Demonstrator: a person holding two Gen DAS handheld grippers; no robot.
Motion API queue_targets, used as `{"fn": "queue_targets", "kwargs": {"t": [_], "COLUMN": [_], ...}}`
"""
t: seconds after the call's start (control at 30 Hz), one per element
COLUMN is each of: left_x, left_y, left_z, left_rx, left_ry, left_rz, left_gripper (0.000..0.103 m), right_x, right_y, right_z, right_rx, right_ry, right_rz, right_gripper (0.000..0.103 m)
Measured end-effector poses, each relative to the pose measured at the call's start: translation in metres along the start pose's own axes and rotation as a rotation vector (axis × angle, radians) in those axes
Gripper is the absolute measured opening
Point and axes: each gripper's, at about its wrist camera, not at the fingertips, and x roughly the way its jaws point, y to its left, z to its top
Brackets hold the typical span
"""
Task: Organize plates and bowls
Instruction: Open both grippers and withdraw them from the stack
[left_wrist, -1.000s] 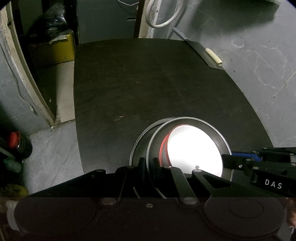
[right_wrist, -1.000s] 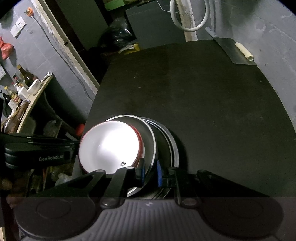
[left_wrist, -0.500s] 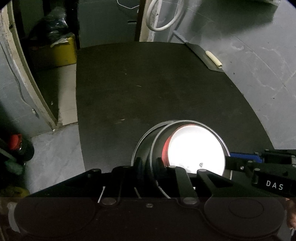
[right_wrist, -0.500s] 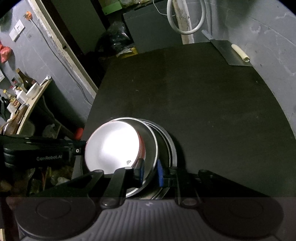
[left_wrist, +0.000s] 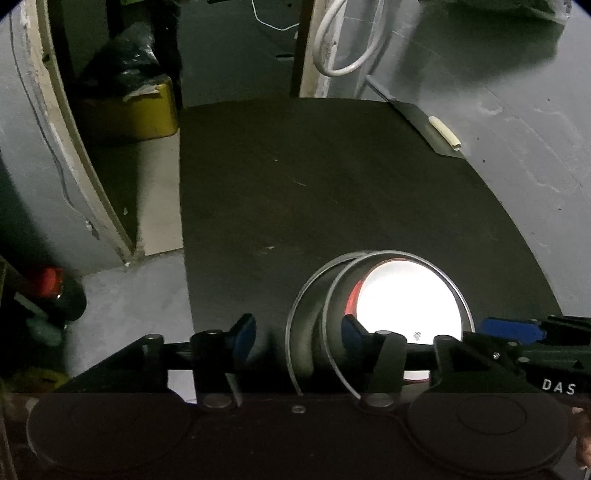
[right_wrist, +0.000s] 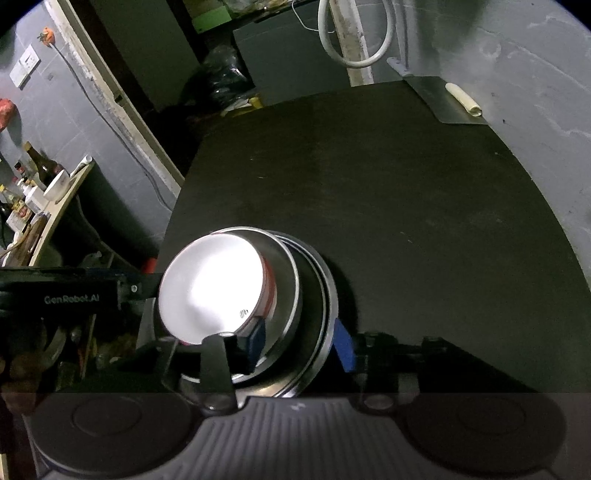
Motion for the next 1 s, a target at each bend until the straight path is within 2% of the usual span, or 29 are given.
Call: {"fn": "queue_targets", "kwargs": {"t": [0.13,0.2,0.23,0.4,0.53,0.77,1.0], "left_x": [-0.006,-0.009,-0.011,-0.018,-0.028,-0.044,-0.057], "left_y": [0.003,0.003,0.004,0.004,0.005,0.007,0.006], "left_z": [-0.002,-0.004,-0.005,-0.010,-0.017,-0.023,-0.034], "left_rx": [-0.014,-0.019,-0.021,-0.030,-0.023,-0.021,-0.007], "left_ry": [-0.019,-0.033,-0.039,-0.065,-0.099,-0.153,-0.206], "left_rz": [0.021,0.029,0.028,0.039,0.047,0.044,0.041], "left_gripper": [0.069,0.075,0.078,0.084,0.089,0.091,0.097], "right_x": [-0.005,-0.008,-0.009,-0.016,-0.025,-0.038,-0.047], "right_y": [-0.001,-0.001,0.000,0.004,0.009,0.013,0.015], "right_z": [-0.003,-0.003,-0.004,-0.009,-0.013,-0.019,-0.026], "right_rx": [-0.003,-0.004,-0.006,-0.026,-0.033,-0.040,-0.034], "right_ry": [-0.011,-0.014,-0.017,-0.032,-0.056,-0.107,-0.133], "right_rz": [-0.003,-0.001,-0.001,-0.019,-0.027,-0.035,-0.048], "right_gripper": [0.058,0.069,0.071,0.081,0.086,0.094,0.098]}}
